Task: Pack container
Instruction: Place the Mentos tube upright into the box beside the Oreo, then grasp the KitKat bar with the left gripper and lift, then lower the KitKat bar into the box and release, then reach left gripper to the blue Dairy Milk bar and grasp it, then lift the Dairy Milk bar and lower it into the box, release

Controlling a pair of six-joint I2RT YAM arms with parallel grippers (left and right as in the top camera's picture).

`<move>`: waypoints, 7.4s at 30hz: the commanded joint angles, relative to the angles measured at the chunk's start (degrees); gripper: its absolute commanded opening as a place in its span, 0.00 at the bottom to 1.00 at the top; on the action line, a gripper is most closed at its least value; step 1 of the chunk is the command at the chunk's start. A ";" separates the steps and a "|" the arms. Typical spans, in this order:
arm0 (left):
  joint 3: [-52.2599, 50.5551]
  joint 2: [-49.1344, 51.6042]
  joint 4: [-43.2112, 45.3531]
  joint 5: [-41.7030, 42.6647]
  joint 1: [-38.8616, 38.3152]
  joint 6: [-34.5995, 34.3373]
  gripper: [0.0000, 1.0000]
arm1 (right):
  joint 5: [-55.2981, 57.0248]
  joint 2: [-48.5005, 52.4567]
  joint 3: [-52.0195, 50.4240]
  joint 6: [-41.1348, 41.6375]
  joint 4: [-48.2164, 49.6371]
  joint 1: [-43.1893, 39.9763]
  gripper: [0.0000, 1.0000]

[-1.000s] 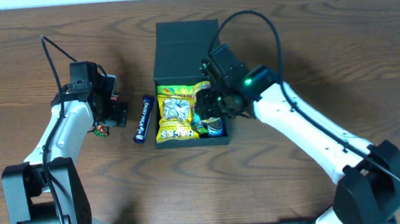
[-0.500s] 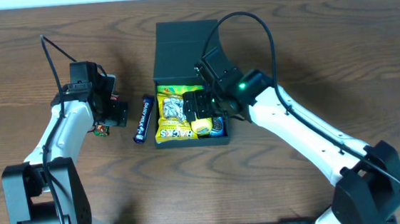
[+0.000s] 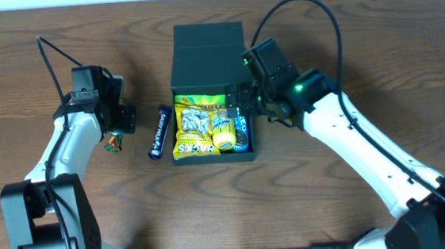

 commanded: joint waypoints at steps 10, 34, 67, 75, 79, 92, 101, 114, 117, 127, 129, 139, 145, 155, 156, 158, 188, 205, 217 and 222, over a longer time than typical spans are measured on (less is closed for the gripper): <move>-0.46 6.56 1.40 0.39 0.22 0.13 0.66 | 1.77 -0.57 0.46 -2.23 -0.17 -2.08 0.98; 2.21 5.35 -3.08 0.37 0.07 -5.07 0.17 | 1.92 -0.57 0.46 -3.56 -3.61 -12.55 0.99; 14.95 0.17 -1.44 2.91 -39.19 -60.83 0.06 | 1.49 -0.59 0.46 -2.84 -12.63 -31.34 0.99; 14.97 1.86 -0.66 4.79 -40.57 -62.62 0.44 | 1.51 -0.59 0.46 -2.91 -13.51 -31.63 0.99; 14.99 1.14 -1.46 6.84 -40.22 -55.17 0.56 | 1.51 -0.59 0.46 -3.30 -13.64 -31.63 0.99; 14.82 -12.20 -21.57 -19.45 -30.75 -39.80 0.54 | 1.68 -0.59 0.46 -5.03 -15.39 -31.61 0.99; 5.11 -12.37 -15.47 -13.84 -21.42 -28.55 0.47 | 1.68 -0.59 0.46 -5.09 -15.43 -31.61 0.99; -13.16 -11.91 1.95 -4.07 -18.58 -22.93 0.51 | 1.53 -0.59 0.46 -5.25 -15.47 -31.56 0.99; -16.22 -11.52 4.52 -4.11 -18.58 -22.71 0.51 | 1.51 -0.59 0.46 -5.25 -15.47 -31.56 0.99; -22.60 -11.32 10.71 -1.60 -18.58 -21.81 0.52 | 1.51 -0.59 0.46 -5.25 -15.45 -31.56 0.99; -23.39 -11.32 11.61 -1.60 -18.58 -21.81 0.52 | 1.51 -0.59 0.46 -5.25 -15.45 -31.56 0.99; -24.52 -10.36 15.30 -1.73 -18.58 -19.69 0.51 | 1.49 -0.59 0.46 -5.25 -15.47 -31.56 0.99; -24.52 -5.84 18.23 -1.75 -18.58 -19.28 0.50 | 1.53 -0.59 0.46 -5.27 -15.82 -31.56 0.99; -24.44 -5.40 18.58 -1.81 -18.58 -19.32 0.30 | 1.51 -0.59 0.46 -5.27 -15.65 -31.56 0.99; -24.44 -5.44 18.49 -1.81 -18.58 -19.34 0.29 | 1.51 -0.59 0.46 -5.27 -15.63 -31.56 0.99; -24.30 -5.44 18.21 -1.81 -18.58 -19.58 0.27 | 1.51 -0.59 0.46 -5.27 -15.65 -31.56 0.99; -11.37 -26.62 11.93 4.70 -24.20 -32.72 0.06 | 1.46 -0.59 0.46 -5.22 -14.82 -31.56 0.99; -11.26 -14.71 26.18 1.29 -36.41 -45.07 0.10 | 0.02 -0.59 0.46 -5.88 -15.10 -31.58 0.99; -9.03 -14.69 25.33 -1.14 -36.04 33.05 0.06 | 0.46 -0.59 0.46 -5.92 -14.93 -31.58 0.99; -9.03 -14.34 25.38 -3.13 -33.75 46.77 0.06 | 0.44 -0.59 0.46 -5.88 -14.60 -31.56 0.99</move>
